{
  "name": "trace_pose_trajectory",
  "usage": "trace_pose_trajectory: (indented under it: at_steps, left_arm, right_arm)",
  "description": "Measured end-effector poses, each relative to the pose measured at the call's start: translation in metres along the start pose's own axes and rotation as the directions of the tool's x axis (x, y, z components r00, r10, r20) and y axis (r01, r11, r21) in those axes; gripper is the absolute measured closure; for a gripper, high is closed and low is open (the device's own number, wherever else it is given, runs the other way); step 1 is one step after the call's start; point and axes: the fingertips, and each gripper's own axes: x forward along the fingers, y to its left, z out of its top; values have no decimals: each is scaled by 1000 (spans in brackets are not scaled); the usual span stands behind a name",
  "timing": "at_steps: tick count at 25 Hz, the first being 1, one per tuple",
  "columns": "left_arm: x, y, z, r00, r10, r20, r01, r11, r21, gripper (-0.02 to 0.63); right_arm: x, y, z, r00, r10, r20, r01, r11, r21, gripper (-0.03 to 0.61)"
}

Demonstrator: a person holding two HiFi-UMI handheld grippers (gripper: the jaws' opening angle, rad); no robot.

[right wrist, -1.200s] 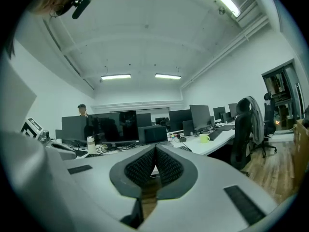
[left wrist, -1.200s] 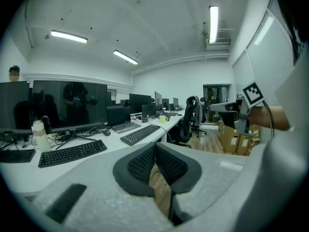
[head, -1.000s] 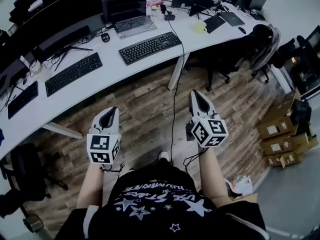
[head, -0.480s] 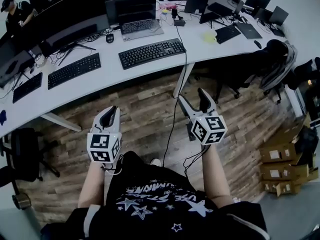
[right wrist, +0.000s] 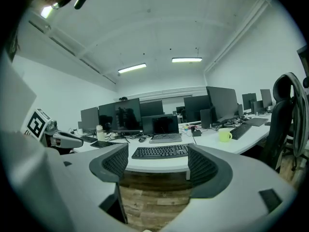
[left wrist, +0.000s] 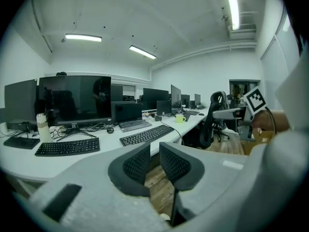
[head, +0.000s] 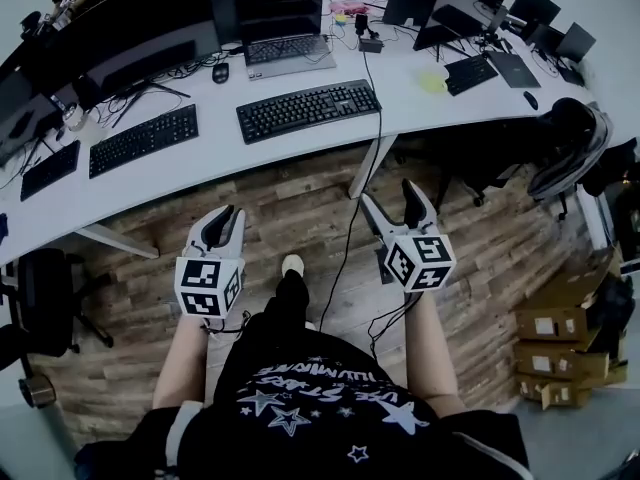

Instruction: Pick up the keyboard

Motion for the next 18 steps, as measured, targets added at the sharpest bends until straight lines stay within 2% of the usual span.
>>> trace_pose_trajectory:
  at_steps: [9, 14, 18]
  left_arm:
    - [98, 45, 13, 1000, -18, -24, 16, 998, -56, 562]
    - [148, 84, 35, 1000, -15, 2, 15, 999, -43, 566]
    - [178, 112, 44, 999, -34, 11, 35, 996, -80, 566]
  right_arm:
    - [101, -51, 21, 997, -23, -75, 17, 996, -88, 190]
    - [166, -64, 35, 992, -33, -120, 15, 989, -150, 170]
    - [208, -64, 43, 988, -38, -148, 9, 982, -187, 172]
